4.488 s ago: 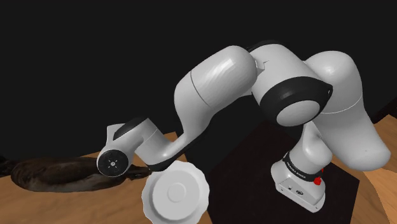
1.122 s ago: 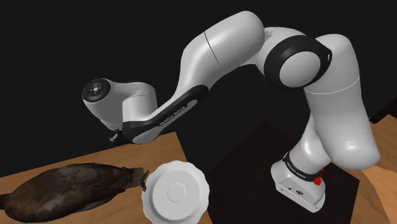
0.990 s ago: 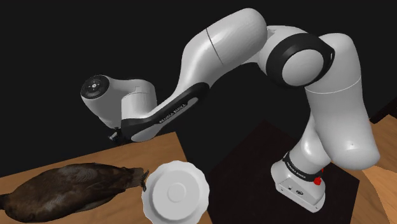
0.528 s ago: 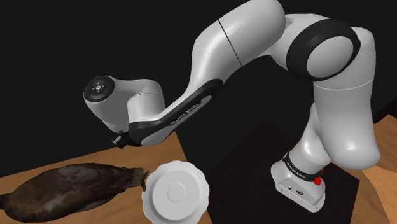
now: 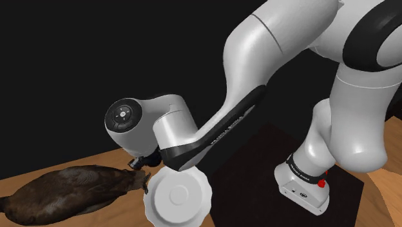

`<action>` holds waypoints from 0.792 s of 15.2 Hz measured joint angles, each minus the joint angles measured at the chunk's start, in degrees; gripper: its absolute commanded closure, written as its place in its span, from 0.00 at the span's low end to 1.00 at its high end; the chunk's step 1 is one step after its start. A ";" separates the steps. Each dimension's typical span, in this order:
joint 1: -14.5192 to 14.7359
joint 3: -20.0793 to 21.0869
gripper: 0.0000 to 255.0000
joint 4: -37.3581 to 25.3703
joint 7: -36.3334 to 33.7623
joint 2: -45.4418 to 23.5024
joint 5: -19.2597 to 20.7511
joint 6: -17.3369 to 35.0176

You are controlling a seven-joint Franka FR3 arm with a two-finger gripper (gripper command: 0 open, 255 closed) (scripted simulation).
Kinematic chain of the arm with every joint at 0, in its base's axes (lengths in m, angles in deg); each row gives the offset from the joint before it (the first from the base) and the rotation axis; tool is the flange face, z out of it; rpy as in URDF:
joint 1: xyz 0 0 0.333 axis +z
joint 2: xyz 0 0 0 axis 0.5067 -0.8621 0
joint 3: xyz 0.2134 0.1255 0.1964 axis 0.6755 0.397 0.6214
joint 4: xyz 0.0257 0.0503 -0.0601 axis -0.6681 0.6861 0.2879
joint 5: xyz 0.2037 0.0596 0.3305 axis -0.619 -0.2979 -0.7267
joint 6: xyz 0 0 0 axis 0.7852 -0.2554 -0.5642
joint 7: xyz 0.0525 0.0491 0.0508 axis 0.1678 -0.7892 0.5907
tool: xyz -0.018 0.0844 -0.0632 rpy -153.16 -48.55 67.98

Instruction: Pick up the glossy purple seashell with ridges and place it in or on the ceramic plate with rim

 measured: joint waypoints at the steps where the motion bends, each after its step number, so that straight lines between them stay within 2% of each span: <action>1: 0.37 0.49 1.00 1.78 -0.82 1.54 -0.32 -0.02; 8: 4.02 4.06 1.00 11.98 -8.02 9.00 -2.07 0.61; 12: 5.45 4.96 1.00 14.75 -11.47 9.50 -1.55 1.86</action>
